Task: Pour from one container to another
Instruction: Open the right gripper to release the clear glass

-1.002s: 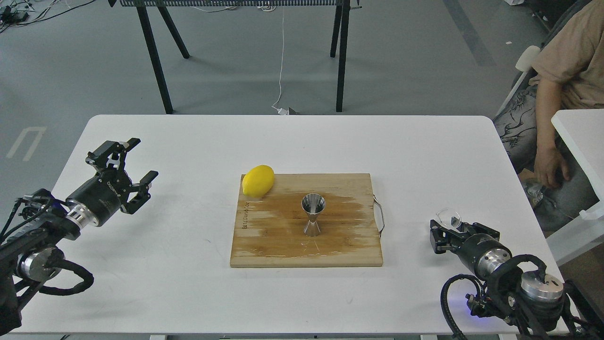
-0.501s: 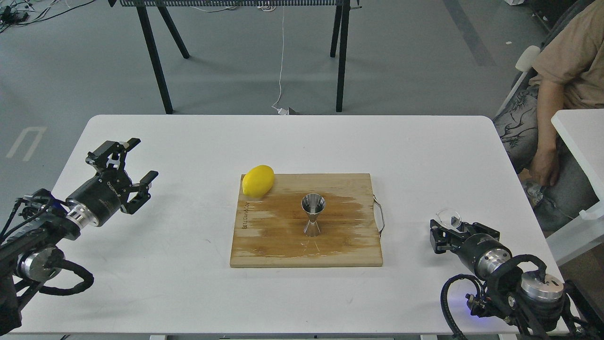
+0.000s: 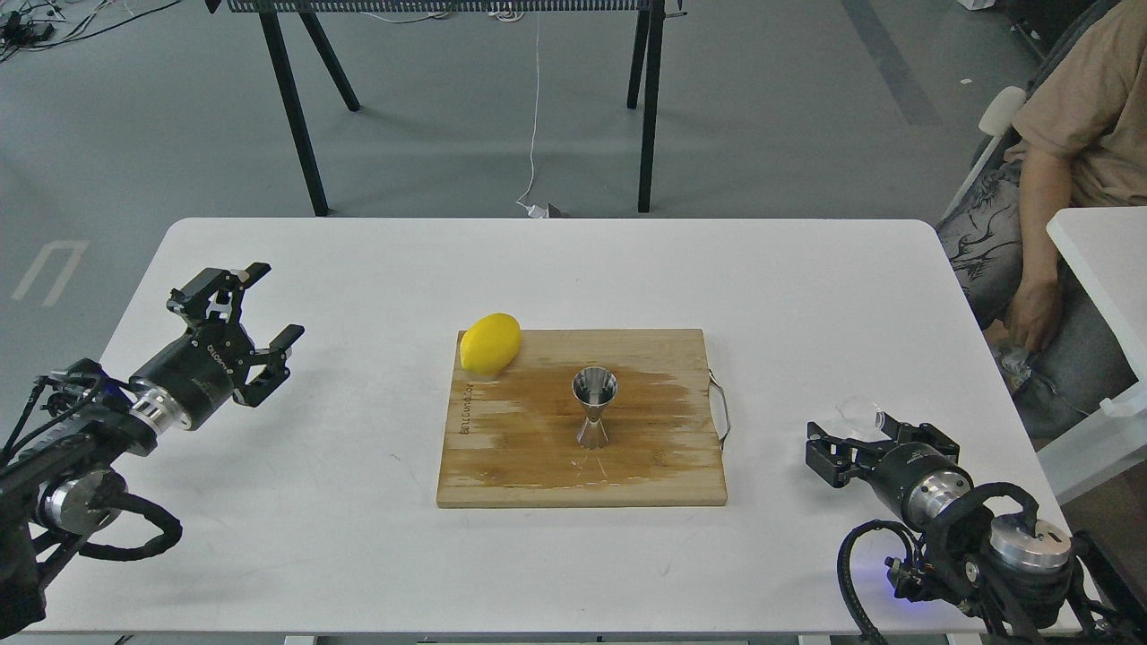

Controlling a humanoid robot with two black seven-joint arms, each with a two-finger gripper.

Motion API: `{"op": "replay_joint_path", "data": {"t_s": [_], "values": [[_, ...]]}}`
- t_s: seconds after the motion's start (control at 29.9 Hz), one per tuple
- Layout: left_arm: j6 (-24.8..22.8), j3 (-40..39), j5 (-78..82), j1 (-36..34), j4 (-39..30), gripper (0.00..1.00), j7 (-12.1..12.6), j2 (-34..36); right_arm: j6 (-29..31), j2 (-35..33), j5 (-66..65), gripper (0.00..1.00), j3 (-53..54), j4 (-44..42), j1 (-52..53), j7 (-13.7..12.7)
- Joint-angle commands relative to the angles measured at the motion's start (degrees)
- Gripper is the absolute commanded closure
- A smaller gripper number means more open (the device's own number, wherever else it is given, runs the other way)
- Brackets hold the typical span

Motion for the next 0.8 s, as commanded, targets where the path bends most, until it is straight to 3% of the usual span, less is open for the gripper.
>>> {"op": "replay_joint_path", "data": {"t_s": [0.0, 0.23, 0.57, 0.7, 0.77], "values": [[0.0, 0.0, 0.0, -0.09, 0.0, 0.08, 0.0, -0.01, 0.0, 0.0, 0.0, 0.02, -0.05, 0.13, 0.0, 0.0], [0.0, 0.0, 0.0, 0.0, 0.0, 0.08, 0.0, -0.01, -0.26, -3.07, 0.18, 0.02, -0.04, 1.88, -0.09, -0.44], [0.0, 0.0, 0.0, 0.0, 0.0, 0.08, 0.0, 0.07, -2.55, -9.57, -0.09, 0.01, -0.04, 11.11, 0.35, -5.88], [0.0, 0.0, 0.0, 0.0, 0.0, 0.08, 0.0, 0.16, -0.18, -10.02, -1.93, 0.01, -1.01, 12.96, 2.62, -8.61], [0.0, 0.0, 0.0, 0.0, 0.0, 0.08, 0.0, 0.16, 6.47, -10.28, -5.08, 0.01, -2.15, 12.18, 5.08, -8.88]]}}
